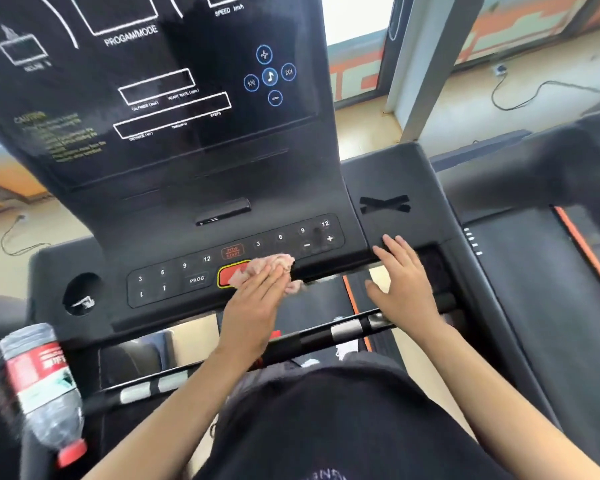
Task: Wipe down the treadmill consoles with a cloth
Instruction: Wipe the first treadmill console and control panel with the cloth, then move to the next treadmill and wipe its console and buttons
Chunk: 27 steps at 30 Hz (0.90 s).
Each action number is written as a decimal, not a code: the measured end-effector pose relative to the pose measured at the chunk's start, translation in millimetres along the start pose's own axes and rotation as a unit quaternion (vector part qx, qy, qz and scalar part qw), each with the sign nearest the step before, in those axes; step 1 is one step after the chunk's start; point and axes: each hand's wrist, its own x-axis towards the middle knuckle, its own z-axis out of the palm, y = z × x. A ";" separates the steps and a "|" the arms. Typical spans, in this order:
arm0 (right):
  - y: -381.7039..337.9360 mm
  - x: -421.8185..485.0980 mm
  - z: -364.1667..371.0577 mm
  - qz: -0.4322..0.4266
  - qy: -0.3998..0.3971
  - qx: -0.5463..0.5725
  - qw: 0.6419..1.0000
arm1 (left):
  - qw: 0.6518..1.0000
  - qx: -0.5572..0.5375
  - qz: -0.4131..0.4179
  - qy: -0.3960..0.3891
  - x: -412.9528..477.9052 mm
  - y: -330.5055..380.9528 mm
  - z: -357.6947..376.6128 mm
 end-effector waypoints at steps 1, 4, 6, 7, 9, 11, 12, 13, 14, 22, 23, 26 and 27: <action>-7.9 -6.2 1.6 0.014 -0.002 0.009 1.000 | 1.000 -0.017 -0.006 0.006 -3.4 0.3 -9.2; -33.8 -35.1 6.6 0.041 -0.020 0.037 0.998 | 0.993 -0.089 -0.076 -0.019 -20.4 4.9 -34.2; -49.8 -59.8 12.9 0.043 -0.019 0.053 0.997 | 0.972 -0.118 -0.175 -0.101 -35.4 8.1 -48.0; -56.9 -72.6 15.8 0.049 -0.017 0.062 0.997 | 0.961 -0.146 -0.198 -0.126 -41.4 10.0 -52.0; -70.0 -96.7 20.1 0.072 -0.021 0.082 0.994 | 0.934 -0.252 -0.209 -0.142 -49.9 15.1 -53.4; -81.2 -120.8 21.5 0.112 -0.029 0.117 0.986 | 0.874 -0.394 -0.218 -0.183 -48.5 25.5 -54.0; -86.2 -133.8 20.3 0.140 -0.025 0.142 0.980 | 0.849 -0.439 -0.211 -0.205 -46.2 33.9 -56.7; -91.5 -147.8 17.9 0.169 -0.019 0.171 0.971 | 0.835 -0.466 -0.196 -0.216 -44.9 42.6 -58.9; -95.7 -162.3 15.1 0.193 -0.010 0.199 0.961 | 0.825 -0.488 -0.180 -0.221 -44.6 51.6 -61.8; -96.9 -270.1 -16.4 0.259 0.098 0.358 0.892 | 0.771 -0.549 -0.018 -0.323 -55.5 145.8 -63.8; -94.0 -284.0 -21.5 0.271 0.121 0.371 0.880 | 0.770 -0.547 0.005 -0.329 -57.9 161.1 -62.1; -73.8 -336.4 -33.2 0.307 0.186 0.373 0.855 | 0.786 -0.519 0.078 -0.327 -68.4 216.9 -60.6; -65.4 -356.8 -36.9 0.317 0.202 0.362 0.853 | 0.789 -0.508 0.098 -0.330 -73.6 236.0 -58.3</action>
